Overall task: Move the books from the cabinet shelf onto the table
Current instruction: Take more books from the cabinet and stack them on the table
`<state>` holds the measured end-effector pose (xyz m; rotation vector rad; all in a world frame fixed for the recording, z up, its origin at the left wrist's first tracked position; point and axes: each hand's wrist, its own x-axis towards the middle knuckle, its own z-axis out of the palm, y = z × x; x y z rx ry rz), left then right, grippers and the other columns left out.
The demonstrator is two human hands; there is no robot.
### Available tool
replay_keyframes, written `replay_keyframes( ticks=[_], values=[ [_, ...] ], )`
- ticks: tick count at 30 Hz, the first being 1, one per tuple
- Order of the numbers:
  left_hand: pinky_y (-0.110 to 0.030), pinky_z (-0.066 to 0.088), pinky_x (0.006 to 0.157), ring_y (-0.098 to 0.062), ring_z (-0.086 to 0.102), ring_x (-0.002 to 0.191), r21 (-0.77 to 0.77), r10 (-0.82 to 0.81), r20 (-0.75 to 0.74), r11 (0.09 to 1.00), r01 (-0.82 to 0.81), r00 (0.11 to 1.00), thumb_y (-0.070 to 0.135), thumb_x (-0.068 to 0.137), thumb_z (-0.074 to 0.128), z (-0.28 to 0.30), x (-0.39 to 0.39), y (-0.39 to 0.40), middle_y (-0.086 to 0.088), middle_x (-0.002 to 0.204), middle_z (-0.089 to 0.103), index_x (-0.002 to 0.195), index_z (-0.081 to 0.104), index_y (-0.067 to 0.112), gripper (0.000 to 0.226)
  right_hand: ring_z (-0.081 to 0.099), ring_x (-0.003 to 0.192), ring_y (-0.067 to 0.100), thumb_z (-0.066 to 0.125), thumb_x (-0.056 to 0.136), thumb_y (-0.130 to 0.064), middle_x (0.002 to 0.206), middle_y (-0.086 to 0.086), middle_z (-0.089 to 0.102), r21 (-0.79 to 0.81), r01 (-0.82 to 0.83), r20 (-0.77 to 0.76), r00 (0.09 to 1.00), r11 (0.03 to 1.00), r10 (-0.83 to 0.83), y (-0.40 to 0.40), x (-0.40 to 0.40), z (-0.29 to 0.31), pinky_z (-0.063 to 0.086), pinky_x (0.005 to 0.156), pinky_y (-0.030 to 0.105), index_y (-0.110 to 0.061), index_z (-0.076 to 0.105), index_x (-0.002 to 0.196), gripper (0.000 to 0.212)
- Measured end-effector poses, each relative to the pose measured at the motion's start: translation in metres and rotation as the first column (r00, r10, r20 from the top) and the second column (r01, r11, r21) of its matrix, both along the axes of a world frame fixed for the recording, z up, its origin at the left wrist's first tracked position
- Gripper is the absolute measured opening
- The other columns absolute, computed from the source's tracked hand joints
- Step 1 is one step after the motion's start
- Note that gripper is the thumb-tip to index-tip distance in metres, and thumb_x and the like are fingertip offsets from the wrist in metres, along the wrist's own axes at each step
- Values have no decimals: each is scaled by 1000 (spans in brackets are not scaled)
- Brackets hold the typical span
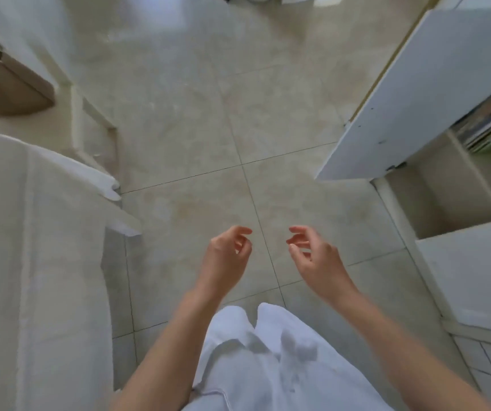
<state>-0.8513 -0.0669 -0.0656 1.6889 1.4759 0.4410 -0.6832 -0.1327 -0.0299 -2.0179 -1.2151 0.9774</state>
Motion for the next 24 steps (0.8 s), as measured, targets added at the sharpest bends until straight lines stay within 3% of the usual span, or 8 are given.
replay_keyframes(
  ticks=[8, 12, 17, 21, 24],
  values=[
    [-36, 56, 78, -14, 65, 77, -45, -311, 35, 949, 313, 950, 14, 87, 62, -5, 136, 21, 7, 77, 67, 101, 70, 25, 19, 60, 92, 8, 55, 92, -11, 102, -1, 65, 10, 350, -14, 937, 937, -350, -27, 114, 4, 49, 85, 25, -13, 56, 119, 27],
    [-25, 52, 76, -13, 66, 80, -81, -447, 15, 891, 446, 895, 13, 89, 59, -5, 189, 38, 5, 83, 69, 105, 69, 22, 21, 59, 93, 7, 55, 92, -14, 102, -2, 65, 3, 501, -8, 866, 866, -501, -29, 153, -1, 47, 84, 20, -14, 57, 118, 26],
    [-8, 43, 60, -13, 65, 74, -88, -600, -14, 798, 597, 800, 13, 90, 56, -8, 255, 80, 5, 85, 69, 108, 67, 22, 23, 59, 93, 8, 55, 92, -14, 97, -5, 63, 7, 636, 11, 772, 772, -636, -10, 200, -7, 50, 88, 28, -14, 57, 118, 27],
    [-24, 48, 76, -14, 65, 81, -70, -701, -59, 713, 698, 711, 15, 89, 56, -7, 309, 122, 6, 85, 71, 109, 67, 24, 24, 59, 95, 9, 55, 92, -14, 95, -6, 63, -4, 720, 26, 694, 694, -720, 12, 235, -6, 51, 91, 33, -13, 57, 119, 27],
    [-26, 50, 77, -14, 65, 83, -58, -764, -77, 645, 762, 640, 16, 90, 55, -4, 355, 153, 4, 88, 72, 109, 67, 26, 24, 59, 96, 11, 56, 92, -15, 97, -3, 64, 4, 773, 45, 633, 634, -773, 26, 261, -4, 51, 92, 36, -12, 57, 119, 28]
  ],
)
